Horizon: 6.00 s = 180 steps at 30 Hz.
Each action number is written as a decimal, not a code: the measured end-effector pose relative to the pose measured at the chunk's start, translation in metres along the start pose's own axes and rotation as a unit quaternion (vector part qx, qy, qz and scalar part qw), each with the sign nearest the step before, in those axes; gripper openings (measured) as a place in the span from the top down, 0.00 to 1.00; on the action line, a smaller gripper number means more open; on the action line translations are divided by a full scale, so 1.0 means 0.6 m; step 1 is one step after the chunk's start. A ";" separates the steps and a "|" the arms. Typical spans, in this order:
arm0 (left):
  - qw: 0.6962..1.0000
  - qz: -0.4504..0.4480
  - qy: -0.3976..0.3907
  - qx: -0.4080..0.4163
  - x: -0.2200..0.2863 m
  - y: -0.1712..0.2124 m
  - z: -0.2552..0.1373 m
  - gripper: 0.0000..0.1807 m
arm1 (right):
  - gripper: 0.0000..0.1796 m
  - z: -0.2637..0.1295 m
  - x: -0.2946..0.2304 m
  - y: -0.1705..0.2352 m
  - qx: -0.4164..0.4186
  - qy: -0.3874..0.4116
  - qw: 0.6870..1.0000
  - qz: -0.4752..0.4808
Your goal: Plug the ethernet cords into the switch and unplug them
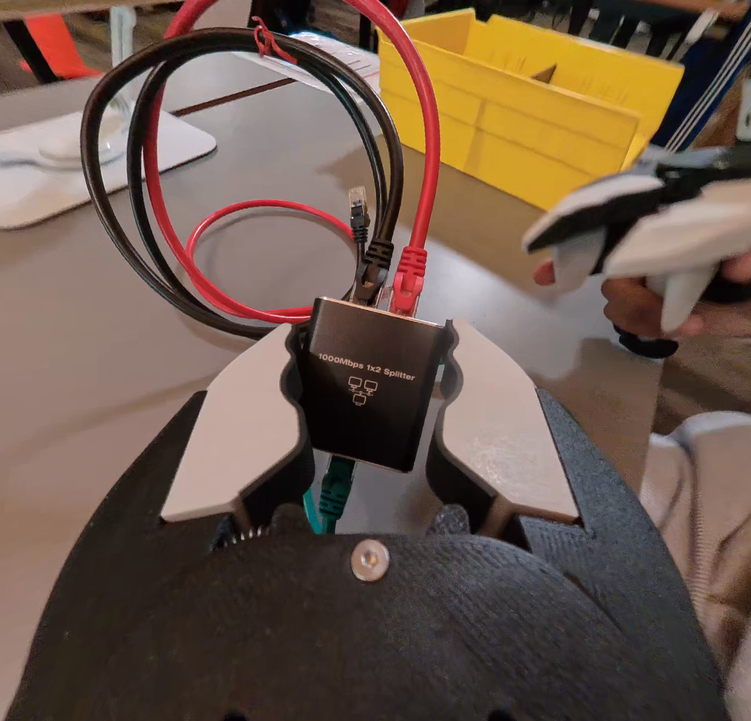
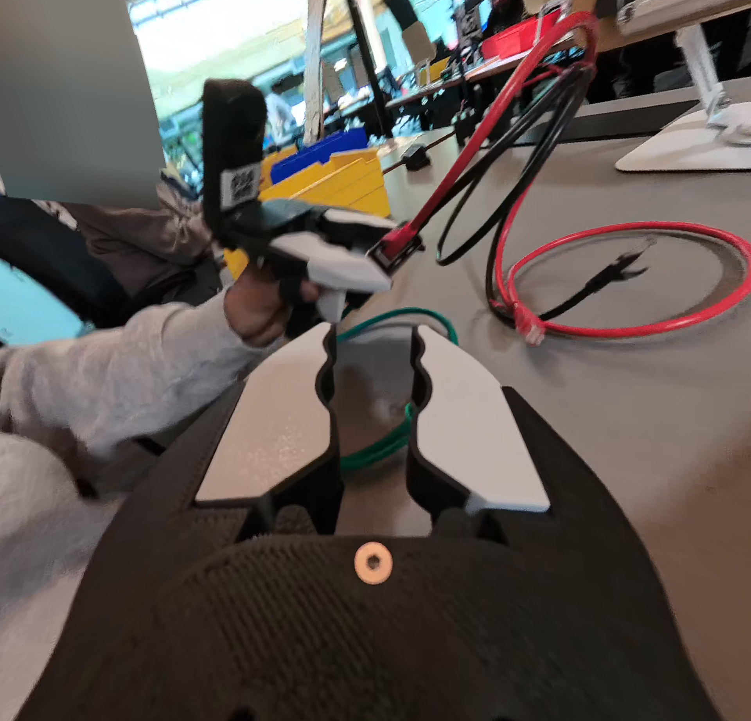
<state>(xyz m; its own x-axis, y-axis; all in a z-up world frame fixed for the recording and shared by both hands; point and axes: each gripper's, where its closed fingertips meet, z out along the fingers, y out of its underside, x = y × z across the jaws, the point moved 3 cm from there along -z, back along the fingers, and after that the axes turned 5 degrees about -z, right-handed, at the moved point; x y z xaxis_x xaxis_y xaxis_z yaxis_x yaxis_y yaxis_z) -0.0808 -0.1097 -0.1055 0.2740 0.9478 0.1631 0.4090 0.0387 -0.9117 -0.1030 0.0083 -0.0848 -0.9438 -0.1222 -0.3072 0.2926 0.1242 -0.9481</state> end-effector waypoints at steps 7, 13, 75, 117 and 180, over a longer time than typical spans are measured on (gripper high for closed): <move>0.997 0.066 -0.033 -0.011 0.025 0.003 0.009 0.63 | 0.76 0.099 0.005 0.002 0.004 -0.086 0.987 0.132; 0.997 0.069 0.006 0.027 0.036 -0.009 -0.008 0.65 | 0.91 0.103 0.010 -0.014 -0.009 -0.096 0.992 0.080; 0.896 -0.285 0.334 0.065 0.031 0.005 -0.017 0.87 | 0.89 0.077 0.026 0.008 -0.036 -0.110 0.987 0.110; 0.898 -0.292 0.325 0.047 0.036 0.011 -0.010 0.86 | 0.87 0.073 0.034 0.011 -0.045 -0.104 0.986 0.121; 0.944 -0.190 0.270 -0.010 0.061 0.024 0.004 0.86 | 0.91 0.051 0.023 0.029 -0.174 -0.103 0.979 -0.019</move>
<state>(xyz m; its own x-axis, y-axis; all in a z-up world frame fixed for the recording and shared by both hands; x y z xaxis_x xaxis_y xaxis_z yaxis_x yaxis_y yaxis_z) -0.0670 -0.0734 -0.1137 0.5066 0.5665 0.6500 0.5816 0.3320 -0.7426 -0.1063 -0.0211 -0.1080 -0.8916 -0.3242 -0.3162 0.1542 0.4392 -0.8851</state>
